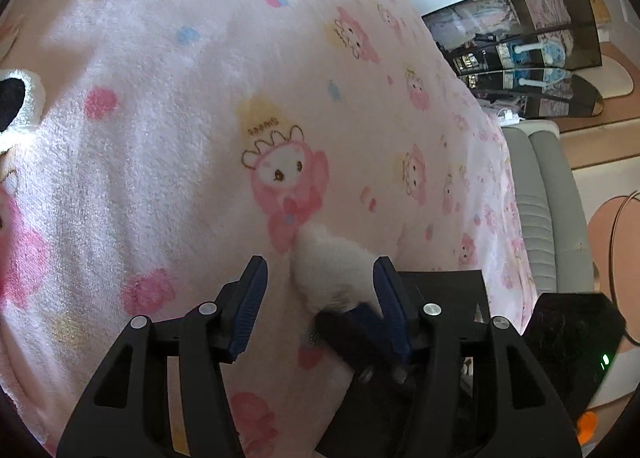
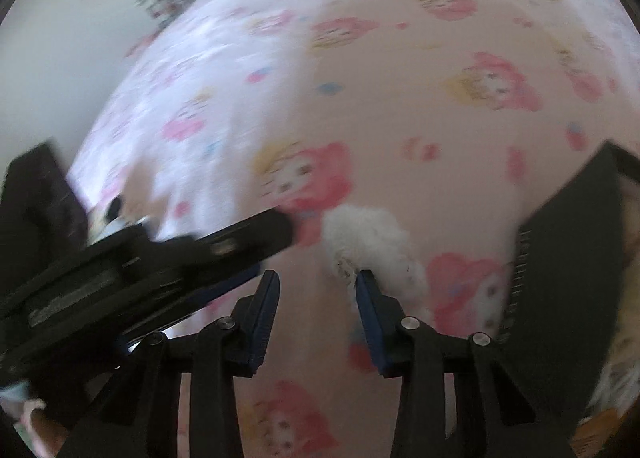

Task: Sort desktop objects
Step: 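Grasp the small white plush keychain with the right gripper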

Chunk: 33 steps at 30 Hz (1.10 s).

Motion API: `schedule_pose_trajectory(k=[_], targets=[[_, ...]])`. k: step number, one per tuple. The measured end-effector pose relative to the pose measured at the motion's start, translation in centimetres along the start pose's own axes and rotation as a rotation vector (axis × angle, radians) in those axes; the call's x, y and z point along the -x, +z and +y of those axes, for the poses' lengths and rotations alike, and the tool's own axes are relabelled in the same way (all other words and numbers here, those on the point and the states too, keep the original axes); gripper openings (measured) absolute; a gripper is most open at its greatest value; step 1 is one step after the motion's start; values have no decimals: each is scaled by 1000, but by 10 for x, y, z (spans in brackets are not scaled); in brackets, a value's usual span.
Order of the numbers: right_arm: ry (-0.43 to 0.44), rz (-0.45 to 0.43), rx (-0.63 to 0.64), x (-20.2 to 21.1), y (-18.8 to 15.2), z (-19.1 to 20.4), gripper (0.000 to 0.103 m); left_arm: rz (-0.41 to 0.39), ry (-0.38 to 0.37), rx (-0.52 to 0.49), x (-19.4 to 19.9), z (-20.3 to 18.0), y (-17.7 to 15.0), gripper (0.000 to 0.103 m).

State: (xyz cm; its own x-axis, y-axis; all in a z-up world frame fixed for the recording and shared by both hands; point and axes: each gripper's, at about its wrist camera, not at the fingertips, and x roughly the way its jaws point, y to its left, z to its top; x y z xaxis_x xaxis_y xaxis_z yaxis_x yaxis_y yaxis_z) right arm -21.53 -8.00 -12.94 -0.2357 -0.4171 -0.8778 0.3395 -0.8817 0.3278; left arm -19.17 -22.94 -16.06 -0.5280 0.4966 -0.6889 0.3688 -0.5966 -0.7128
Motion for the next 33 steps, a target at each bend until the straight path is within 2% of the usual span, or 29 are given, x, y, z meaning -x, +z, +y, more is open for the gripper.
schedule_pose_trajectory(k=[5, 7, 10, 14, 17, 20, 21, 22, 23, 27, 28, 30, 33], targets=[[81, 65, -28, -17, -16, 3, 36, 38, 30, -19, -7, 1, -1, 61], [78, 106, -66, -25, -20, -5, 36, 74, 60, -35, -17, 0, -2, 62], [66, 125, -105, -24, -25, -10, 35, 98, 61, -81, -22, -6, -4, 64], [39, 128, -102, -1, -29, -4, 35, 78, 182, -129, -23, -6, -6, 69], [7, 68, -76, 28, -34, 3, 35, 75, 191, -110, -15, 0, -6, 69], [-62, -52, -61, 54, -30, 6, 35, 39, 280, -117, -3, 7, -8, 69], [-83, -84, -58, 58, -28, 7, 35, 31, 304, -118, 1, 9, -9, 66], [-105, -105, -54, 59, -25, 8, 35, 25, 308, -112, 4, 11, -9, 65], [-127, -101, -45, 55, -24, 10, 35, 20, 290, -95, 8, 15, -9, 65], [-156, -23, 21, 24, -26, 20, 35, -8, 99, 13, 26, 31, -4, 65], [-156, 3, 32, 17, -29, 21, 35, -12, 71, 26, 27, 33, -3, 65], [-121, 62, 24, 1, -35, 15, 35, 1, 31, 47, 24, 37, -1, 65], [-115, 87, 5, -8, -47, 11, 36, 79, 51, 48, -1, 36, 1, 65]])
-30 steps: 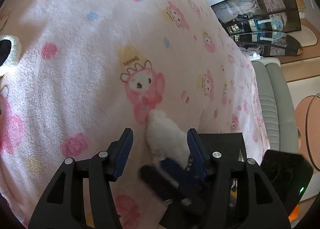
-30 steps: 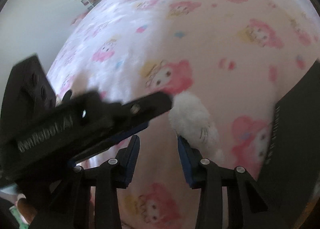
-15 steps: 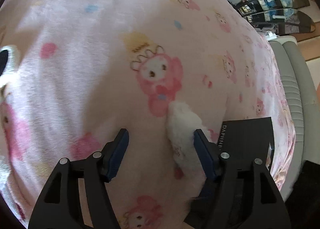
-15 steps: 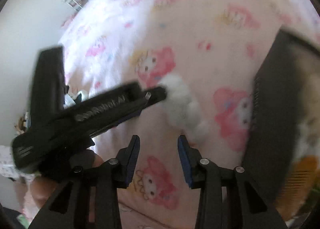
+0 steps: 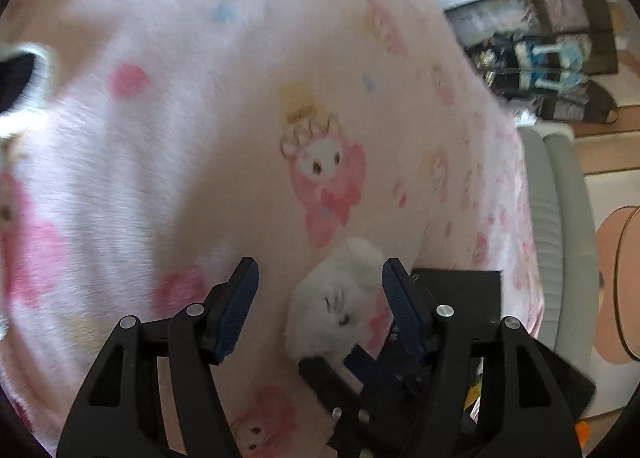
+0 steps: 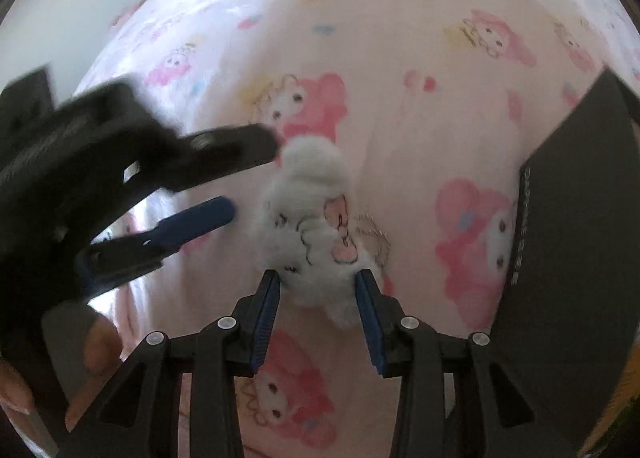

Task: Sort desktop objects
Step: 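Grasp the small white plush keychain with the right gripper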

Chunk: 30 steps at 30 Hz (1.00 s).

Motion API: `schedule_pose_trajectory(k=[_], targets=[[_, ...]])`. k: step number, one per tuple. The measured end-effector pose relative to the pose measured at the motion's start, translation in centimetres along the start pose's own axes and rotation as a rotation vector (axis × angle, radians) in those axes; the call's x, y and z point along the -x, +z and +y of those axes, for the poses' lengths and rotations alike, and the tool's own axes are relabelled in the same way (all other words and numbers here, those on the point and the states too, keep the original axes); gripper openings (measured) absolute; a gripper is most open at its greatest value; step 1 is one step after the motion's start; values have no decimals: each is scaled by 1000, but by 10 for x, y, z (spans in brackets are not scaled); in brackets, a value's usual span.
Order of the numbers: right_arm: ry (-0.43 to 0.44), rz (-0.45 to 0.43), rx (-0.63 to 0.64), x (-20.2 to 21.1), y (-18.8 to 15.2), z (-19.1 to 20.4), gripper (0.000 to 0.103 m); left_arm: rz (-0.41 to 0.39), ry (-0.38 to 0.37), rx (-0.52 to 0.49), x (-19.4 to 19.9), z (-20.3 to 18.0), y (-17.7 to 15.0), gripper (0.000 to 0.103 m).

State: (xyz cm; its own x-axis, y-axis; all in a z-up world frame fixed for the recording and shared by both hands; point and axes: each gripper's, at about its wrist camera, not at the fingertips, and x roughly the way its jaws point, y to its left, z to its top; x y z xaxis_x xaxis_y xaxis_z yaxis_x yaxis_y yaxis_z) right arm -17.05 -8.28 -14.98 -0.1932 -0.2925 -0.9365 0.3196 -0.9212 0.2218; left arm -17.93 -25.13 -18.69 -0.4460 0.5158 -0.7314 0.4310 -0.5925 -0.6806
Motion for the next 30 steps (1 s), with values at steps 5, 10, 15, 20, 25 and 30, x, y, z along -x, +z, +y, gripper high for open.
schedule_pose_trajectory(k=[5, 10, 15, 20, 25, 30], targets=[[-9, 22, -85, 1, -17, -11, 36, 30, 42, -62, -14, -8, -5, 46], [53, 20, -120, 7, -35, -11, 36, -4, 0, -5, 13, 5, -21, 27], [-37, -64, -74, 24, -52, 0, 36, -87, 36, 15, 56, 13, -54, 19], [48, -88, -124, 34, -59, -7, 36, -113, -37, 100, 65, 33, -55, 54], [237, -99, -230, 41, -41, -17, 43, -106, -48, 145, 43, 38, -39, 54], [157, -100, -299, 14, -27, -20, 54, -33, -54, 120, 13, 28, -30, 54]])
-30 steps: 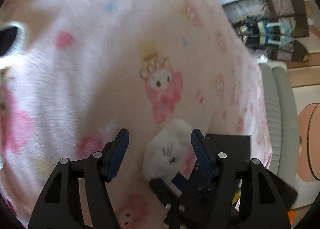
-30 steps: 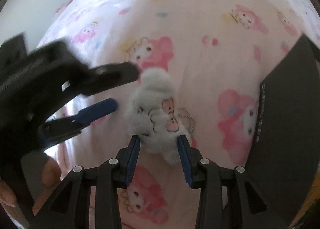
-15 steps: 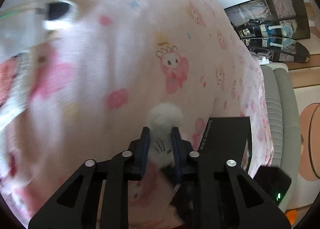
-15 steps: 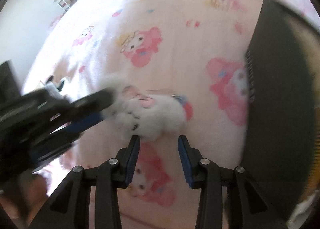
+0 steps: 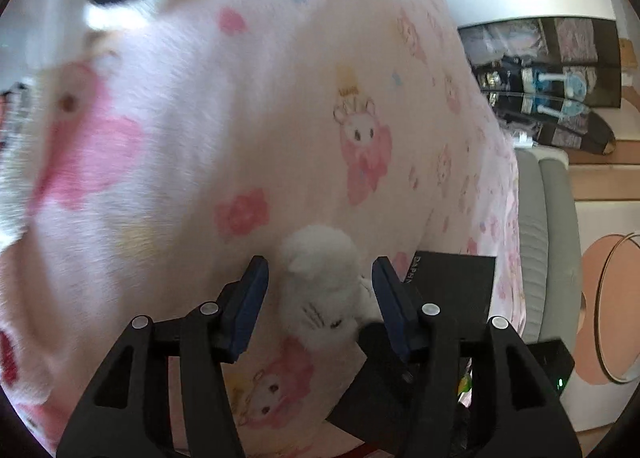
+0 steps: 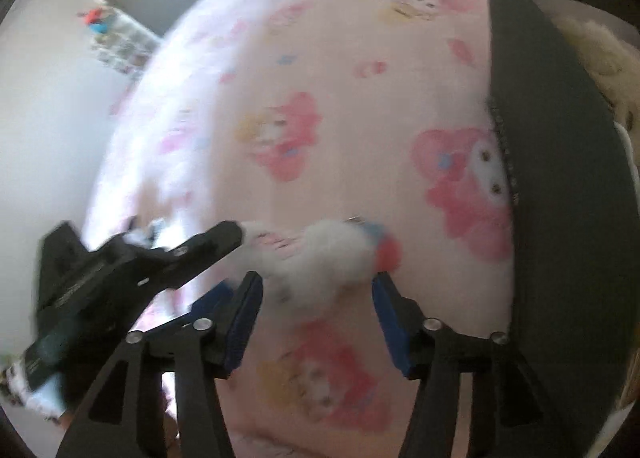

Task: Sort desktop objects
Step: 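Grasp the small white plush keychain with the right gripper, then carry the white plush with the right gripper over the box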

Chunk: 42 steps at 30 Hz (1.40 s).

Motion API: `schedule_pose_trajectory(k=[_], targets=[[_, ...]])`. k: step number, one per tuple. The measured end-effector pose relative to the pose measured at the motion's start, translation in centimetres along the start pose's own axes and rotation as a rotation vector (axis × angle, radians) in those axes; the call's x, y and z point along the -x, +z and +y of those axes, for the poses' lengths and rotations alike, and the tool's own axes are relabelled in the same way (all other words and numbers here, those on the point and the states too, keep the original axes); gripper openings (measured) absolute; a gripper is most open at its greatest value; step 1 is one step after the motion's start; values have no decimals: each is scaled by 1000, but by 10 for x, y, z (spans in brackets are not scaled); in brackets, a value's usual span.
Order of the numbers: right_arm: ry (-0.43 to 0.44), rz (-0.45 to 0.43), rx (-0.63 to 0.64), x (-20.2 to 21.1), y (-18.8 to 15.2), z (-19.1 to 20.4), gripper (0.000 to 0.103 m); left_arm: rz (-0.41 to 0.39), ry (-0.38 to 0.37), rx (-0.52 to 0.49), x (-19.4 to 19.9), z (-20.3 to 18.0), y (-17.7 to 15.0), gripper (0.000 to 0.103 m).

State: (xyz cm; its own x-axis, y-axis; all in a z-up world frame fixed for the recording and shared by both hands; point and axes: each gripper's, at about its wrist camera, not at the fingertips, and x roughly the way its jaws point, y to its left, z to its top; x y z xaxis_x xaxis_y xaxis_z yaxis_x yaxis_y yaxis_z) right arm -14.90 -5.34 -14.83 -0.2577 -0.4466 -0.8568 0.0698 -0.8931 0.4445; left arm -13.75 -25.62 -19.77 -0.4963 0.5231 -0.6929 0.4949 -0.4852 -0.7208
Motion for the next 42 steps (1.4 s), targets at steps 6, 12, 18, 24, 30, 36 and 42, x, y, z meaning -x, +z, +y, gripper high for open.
schedule_pose_trajectory(k=[6, 12, 18, 24, 30, 36, 42], targets=[[69, 51, -35, -30, 8, -5, 57, 6, 57, 3, -10, 4, 2, 39], [106, 38, 40, -11, 2, 10, 40, -43, 52, -95, 12, -10, -12, 32], [137, -17, 93, 27, -6, 20, 39, -51, -50, -139, 34, -28, -36, 32], [190, -66, 106, 81, -11, 4, 39, -80, -71, -228, 55, -72, -76, 32], [226, -152, 129, 156, -25, -31, 39, -78, -81, -359, 70, -124, -118, 32], [143, -223, 167, 200, -35, -73, 39, -7, -199, -346, 38, -148, -162, 32], [121, -250, 132, 222, -32, -134, 39, 58, -169, -439, -5, -195, -193, 32]])
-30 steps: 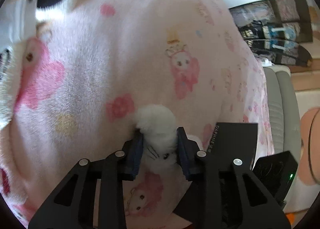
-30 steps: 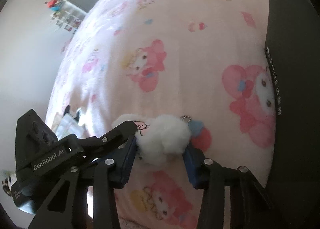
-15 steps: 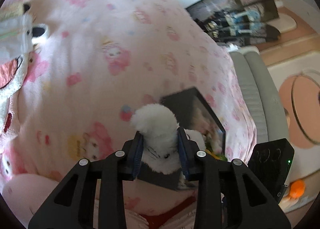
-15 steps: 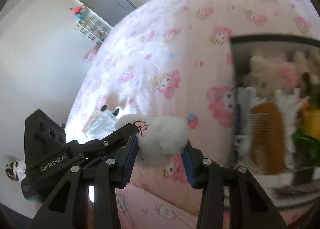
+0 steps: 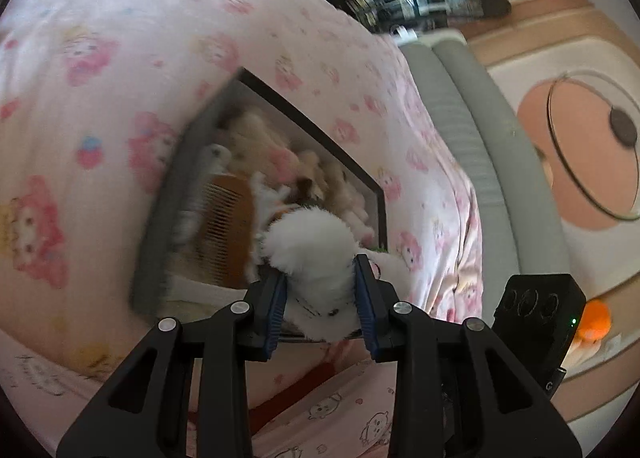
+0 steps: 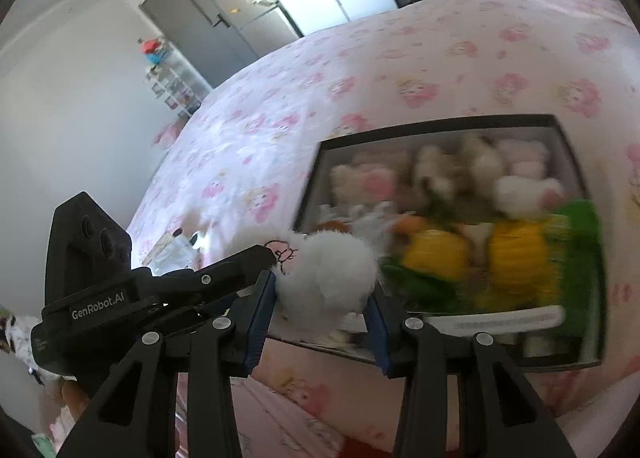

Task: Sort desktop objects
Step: 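Carry the white plush with the right gripper over the box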

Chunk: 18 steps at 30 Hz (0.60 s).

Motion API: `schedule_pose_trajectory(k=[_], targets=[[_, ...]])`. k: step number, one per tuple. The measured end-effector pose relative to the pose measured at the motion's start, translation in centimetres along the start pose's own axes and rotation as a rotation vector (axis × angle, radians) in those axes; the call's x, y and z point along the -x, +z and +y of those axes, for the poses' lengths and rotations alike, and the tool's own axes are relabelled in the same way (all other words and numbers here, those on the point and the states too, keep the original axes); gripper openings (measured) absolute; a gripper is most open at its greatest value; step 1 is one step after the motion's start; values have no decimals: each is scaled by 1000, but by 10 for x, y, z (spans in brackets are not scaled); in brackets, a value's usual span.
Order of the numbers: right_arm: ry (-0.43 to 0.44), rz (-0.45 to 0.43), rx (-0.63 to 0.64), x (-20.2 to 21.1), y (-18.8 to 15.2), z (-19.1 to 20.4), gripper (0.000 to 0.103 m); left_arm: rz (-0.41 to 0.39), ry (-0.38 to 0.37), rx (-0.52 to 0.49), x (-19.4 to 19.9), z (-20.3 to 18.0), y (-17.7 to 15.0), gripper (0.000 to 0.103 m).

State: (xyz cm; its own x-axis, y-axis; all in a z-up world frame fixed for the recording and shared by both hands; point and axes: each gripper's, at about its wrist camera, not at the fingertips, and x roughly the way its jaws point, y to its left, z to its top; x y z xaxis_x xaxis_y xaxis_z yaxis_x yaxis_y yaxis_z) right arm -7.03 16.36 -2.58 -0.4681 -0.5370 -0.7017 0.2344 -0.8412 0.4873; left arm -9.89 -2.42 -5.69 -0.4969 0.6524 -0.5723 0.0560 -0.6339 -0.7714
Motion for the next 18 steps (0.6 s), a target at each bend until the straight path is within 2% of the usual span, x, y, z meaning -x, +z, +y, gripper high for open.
schedule_pose_trajectory(k=[5, 11, 13, 15, 16, 18], targets=[[-23, -6, -27, 11, 5, -42, 39, 52, 28, -34, -41, -18, -1, 32], [-28, 26, -5, -8, 11, -71, 39, 68, 107, -54, -70, -18, -4, 32], [-5, 30, -10, -21, 8, -80, 39, 56, 175, -72, -76, -16, -6, 32], [52, 48, -67, -32, 6, -91, 39, 33, 227, -101, -76, -18, -6, 32], [95, 54, -112, -35, 6, -95, 39, 23, 238, -112, -74, -19, -6, 33], [106, 48, -111, -32, 7, -94, 39, 25, 246, -117, -73, -19, -4, 33]])
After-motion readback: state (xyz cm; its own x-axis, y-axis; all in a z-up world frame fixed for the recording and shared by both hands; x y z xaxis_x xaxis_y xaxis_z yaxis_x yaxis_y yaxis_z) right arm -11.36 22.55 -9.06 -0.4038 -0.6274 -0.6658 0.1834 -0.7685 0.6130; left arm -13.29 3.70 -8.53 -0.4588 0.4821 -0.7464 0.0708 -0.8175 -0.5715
